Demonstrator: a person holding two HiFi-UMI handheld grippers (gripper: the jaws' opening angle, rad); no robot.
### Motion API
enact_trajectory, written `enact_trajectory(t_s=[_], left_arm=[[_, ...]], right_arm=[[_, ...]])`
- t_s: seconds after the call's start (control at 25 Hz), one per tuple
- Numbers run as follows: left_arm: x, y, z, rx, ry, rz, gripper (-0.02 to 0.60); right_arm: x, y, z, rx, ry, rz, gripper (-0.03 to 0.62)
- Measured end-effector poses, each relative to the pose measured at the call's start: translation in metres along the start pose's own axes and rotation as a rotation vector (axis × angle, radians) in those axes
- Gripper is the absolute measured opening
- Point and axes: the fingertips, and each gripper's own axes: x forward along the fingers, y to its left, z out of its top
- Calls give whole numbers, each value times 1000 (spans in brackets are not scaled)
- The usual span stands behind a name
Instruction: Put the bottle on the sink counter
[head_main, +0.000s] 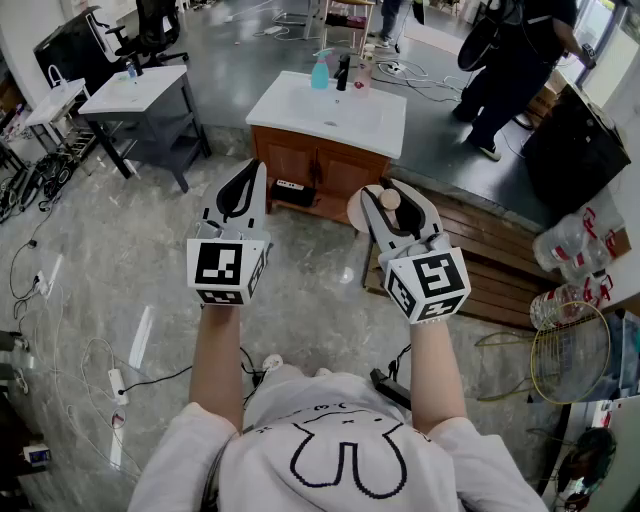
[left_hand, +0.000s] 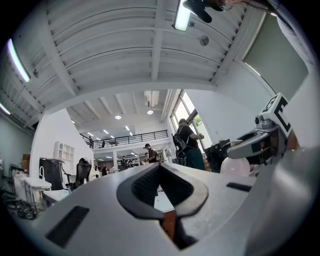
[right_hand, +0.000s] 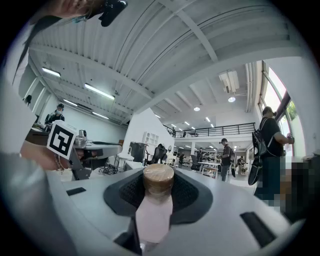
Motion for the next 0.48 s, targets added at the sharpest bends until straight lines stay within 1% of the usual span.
enact_trajectory(t_s=[0.28, 0.48], left_arm=[[-5, -22, 9, 47, -27, 2, 8], [0, -26, 4, 67, -24, 11, 8]], right_arm=[[-15, -8, -5, -7, -11, 13, 140], [-6, -13, -16, 1, 8, 31, 140]])
